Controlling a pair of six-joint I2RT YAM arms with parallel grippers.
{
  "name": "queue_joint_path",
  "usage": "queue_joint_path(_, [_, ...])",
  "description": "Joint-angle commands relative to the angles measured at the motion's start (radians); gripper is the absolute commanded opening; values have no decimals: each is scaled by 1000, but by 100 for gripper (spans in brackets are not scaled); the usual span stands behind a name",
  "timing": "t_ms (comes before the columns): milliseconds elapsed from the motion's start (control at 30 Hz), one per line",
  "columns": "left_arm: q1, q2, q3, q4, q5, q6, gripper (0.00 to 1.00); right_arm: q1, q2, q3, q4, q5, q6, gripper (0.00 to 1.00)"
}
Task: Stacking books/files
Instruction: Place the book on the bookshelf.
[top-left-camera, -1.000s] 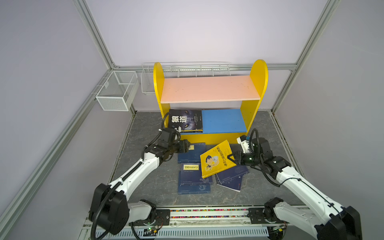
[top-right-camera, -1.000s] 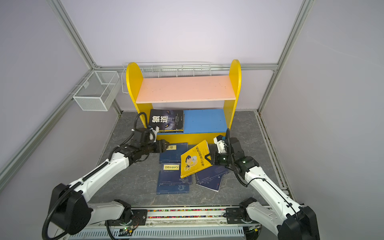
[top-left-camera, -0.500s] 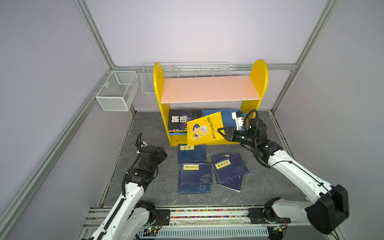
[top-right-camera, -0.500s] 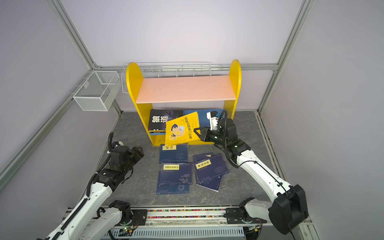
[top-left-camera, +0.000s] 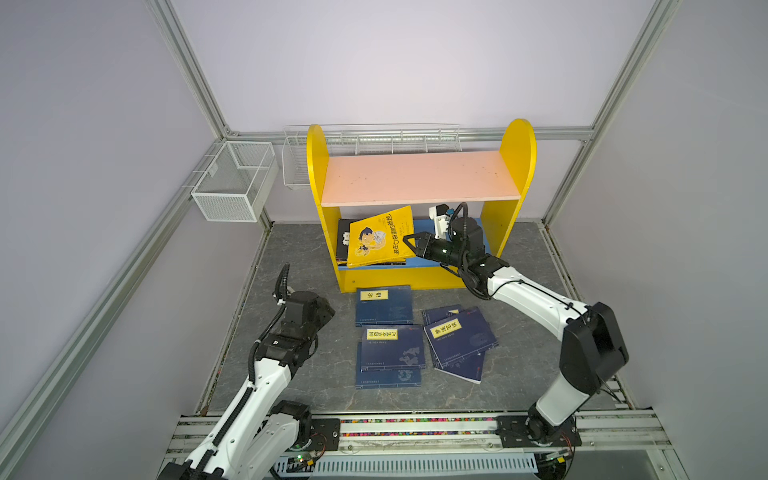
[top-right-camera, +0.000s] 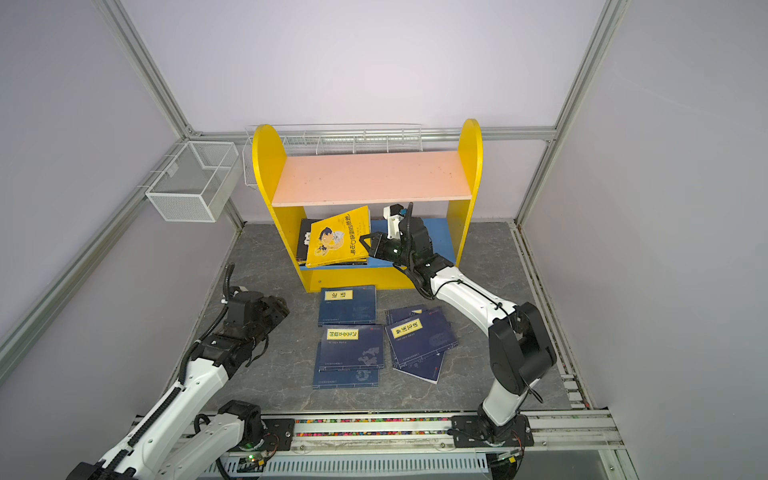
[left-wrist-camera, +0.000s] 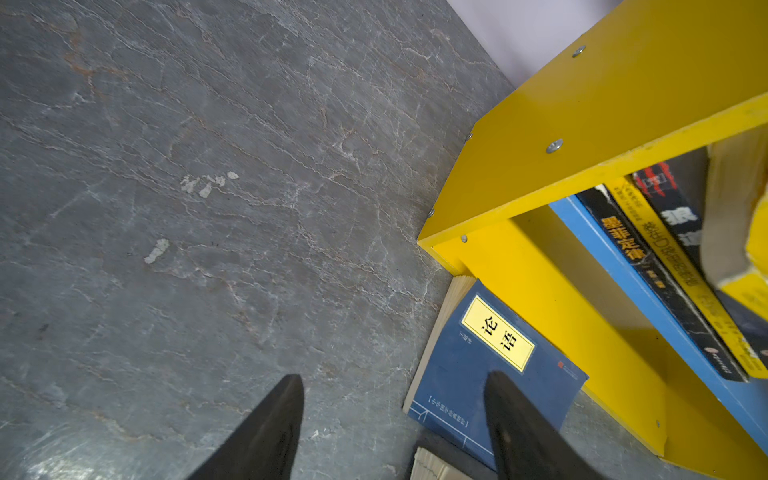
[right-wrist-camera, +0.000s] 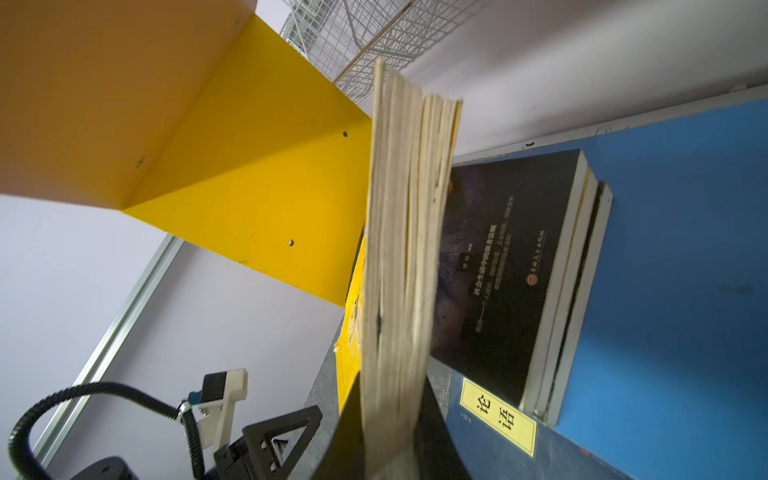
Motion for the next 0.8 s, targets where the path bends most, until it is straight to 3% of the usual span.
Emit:
queue_joint_path(0, [7, -10, -9, -25, -7, 5, 70, 2, 21, 89, 96, 13, 21, 6])
queue_joint_path(667, [7, 30, 7, -27, -5, 21, 70, 7, 238, 213, 53, -59, 111, 9])
queue_joint_path(767, [7, 32, 11, -33, -6, 21, 70, 11, 252, 228, 40, -50, 103, 15])
